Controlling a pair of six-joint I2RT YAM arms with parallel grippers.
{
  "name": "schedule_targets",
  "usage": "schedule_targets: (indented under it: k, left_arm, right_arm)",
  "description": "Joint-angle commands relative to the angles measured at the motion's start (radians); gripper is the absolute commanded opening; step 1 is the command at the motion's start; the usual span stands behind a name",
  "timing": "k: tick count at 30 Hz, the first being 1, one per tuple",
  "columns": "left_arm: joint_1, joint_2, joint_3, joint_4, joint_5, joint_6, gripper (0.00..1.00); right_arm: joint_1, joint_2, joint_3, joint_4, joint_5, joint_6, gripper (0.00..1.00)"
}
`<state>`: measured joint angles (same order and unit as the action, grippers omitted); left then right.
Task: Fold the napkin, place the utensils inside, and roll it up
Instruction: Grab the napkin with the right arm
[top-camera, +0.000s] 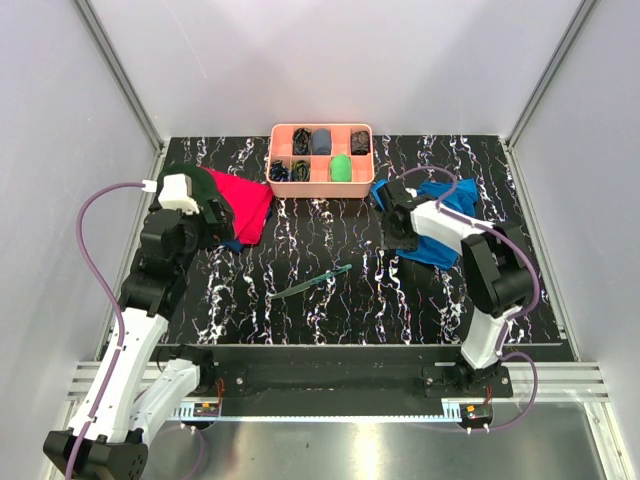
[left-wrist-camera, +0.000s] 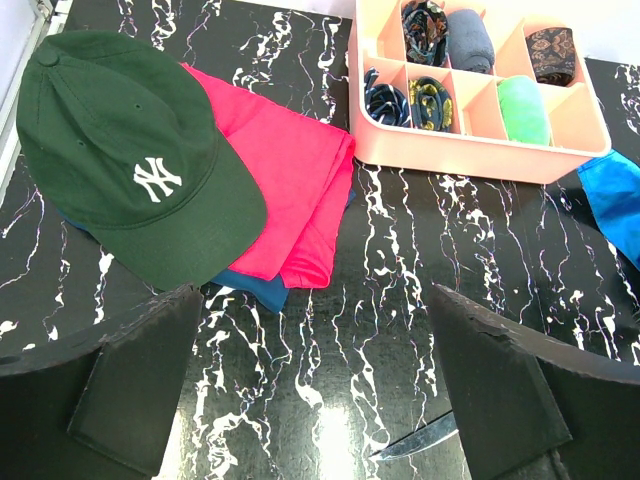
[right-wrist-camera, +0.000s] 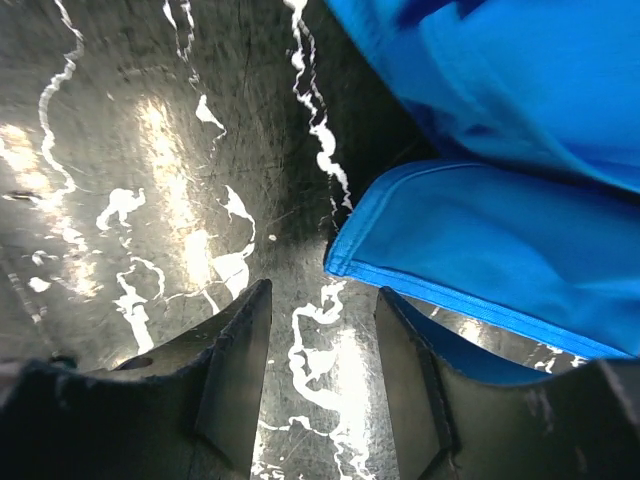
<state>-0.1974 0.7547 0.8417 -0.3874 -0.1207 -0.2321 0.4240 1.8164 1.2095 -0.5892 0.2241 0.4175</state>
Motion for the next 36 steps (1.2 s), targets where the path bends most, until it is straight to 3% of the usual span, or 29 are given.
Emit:
schedule_targets:
  k: [1,16,19,20,23,25,29,32,36]
  left_arm:
    - [-0.004,-0.006,0.005,0.039,-0.014,0.016,0.99]
    - [-0.002,-0.014,0.005,0.039,-0.014,0.016,0.99]
    - [-0.004,-0.017,0.005,0.039,-0.016,0.016,0.99]
    - [-0.004,-0.017,0.004,0.039,-0.016,0.016,0.99]
    - [-0.004,-0.018,0.005,0.039,-0.013,0.019,0.99]
    - [-0.004,-0.017,0.005,0.039,-0.005,0.022,0.99]
    - [-0.004,-0.014,0.002,0.044,-0.010,0.036,0.98]
    - [-0.004,-0.002,0.002,0.048,0.004,0.039,0.92]
    - [-0.046,0.046,0.026,0.054,0.046,-0.021,0.86]
  right_arm:
    - [0.015,0.047,0.074,-0.047,0.081,0.006,0.54]
    - [0.015,0.142,0.114,-0.083,0.127,0.035,0.46]
    - [0.015,0.158,0.114,-0.078,0.113,0.033,0.36]
    - [0.015,0.159,0.113,-0.075,0.110,0.030,0.23]
    - [0.013,0.152,0.105,-0.067,0.112,0.023,0.03]
    - [0.012,0.135,0.113,-0.066,0.113,0.015,0.00]
    - [-0.016,0.054,0.139,-0.069,0.100,-0.008,0.00]
    - [-0.083,-0.066,0.162,-0.075,0.098,-0.035,0.00]
    - [-0.236,-0.257,0.173,-0.078,0.135,-0.078,0.00]
